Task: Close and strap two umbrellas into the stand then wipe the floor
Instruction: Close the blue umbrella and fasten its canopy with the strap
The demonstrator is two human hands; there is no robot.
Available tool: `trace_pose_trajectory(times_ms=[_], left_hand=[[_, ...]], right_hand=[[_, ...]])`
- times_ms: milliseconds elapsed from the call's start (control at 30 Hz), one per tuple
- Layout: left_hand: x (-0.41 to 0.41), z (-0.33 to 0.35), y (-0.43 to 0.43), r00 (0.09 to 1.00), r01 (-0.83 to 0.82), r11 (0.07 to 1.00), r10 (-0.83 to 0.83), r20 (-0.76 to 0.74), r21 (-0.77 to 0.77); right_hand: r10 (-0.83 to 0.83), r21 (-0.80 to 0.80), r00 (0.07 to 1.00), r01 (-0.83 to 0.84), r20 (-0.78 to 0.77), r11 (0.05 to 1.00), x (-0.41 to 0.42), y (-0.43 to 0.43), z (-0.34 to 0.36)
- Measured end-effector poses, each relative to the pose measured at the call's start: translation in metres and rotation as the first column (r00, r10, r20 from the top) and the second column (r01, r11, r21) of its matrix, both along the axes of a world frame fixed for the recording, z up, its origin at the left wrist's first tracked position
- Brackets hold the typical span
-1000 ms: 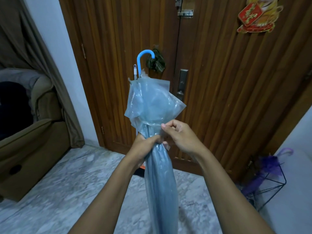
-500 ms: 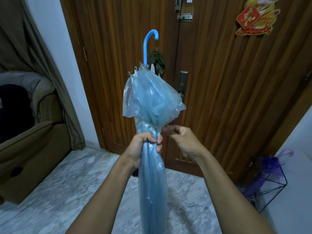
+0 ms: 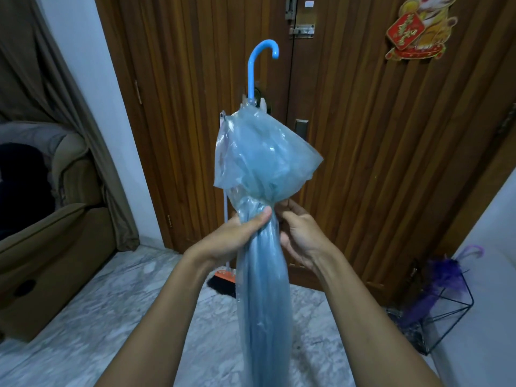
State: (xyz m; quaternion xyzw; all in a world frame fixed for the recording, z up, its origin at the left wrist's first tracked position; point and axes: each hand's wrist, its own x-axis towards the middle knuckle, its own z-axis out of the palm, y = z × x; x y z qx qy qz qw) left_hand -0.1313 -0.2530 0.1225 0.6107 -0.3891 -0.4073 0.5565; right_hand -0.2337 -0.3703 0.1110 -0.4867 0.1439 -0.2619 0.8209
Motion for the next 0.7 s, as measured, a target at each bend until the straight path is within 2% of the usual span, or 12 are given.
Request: trace_pose_trajectory(times_ms=[67, 100, 167, 233, 333, 400, 567, 700], left_hand=[[0.003, 0.002, 0.002, 0.978, -0.067, 0.998, 0.070, 0.195, -0.021], [0.004, 0.001, 0.004, 0.970, -0.131, 0.990, 0.137, 0.203, -0.042], [0.004, -0.004, 0.003, 0.947, -0.286, 0.952, 0.299, 0.121, -0.111], [0.000, -0.012, -0.002, 0.881, -0.455, 0.872, 0.471, 0.054, -0.181], [-0.008, -0.019, -0.006, 0.805, -0.591, 0.774, 0.584, -0.106, -0.225], [-0.011, -0.021, -0.007, 0.787, -0.617, 0.759, 0.601, -0.138, -0.208], [-0.003, -0.028, -0.013, 0.783, -0.622, 0.772, 0.617, -0.078, -0.129], [0.000, -0.033, -0.013, 0.831, -0.555, 0.824, 0.556, -0.029, -0.115]], right_hand=[[-0.002, -0.057, 1.000, 0.001, -0.012, 0.998, -0.002, 0.000, 0.001], [-0.010, -0.114, 0.999, 0.005, -0.044, 0.994, -0.002, 0.001, 0.001], [-0.094, -0.238, 0.991, 0.068, -0.100, 0.969, -0.002, 0.002, 0.002], [-0.222, -0.357, 0.965, 0.161, -0.138, 0.920, 0.000, 0.004, 0.002], [-0.350, -0.484, 0.928, 0.248, -0.132, 0.839, 0.004, 0.008, 0.002], [-0.374, -0.521, 0.920, 0.262, -0.120, 0.812, 0.005, 0.010, 0.002], [-0.391, -0.563, 0.912, 0.259, -0.126, 0.785, 0.003, 0.014, 0.000], [-0.392, -0.573, 0.909, 0.247, -0.143, 0.782, 0.002, 0.012, -0.004]])
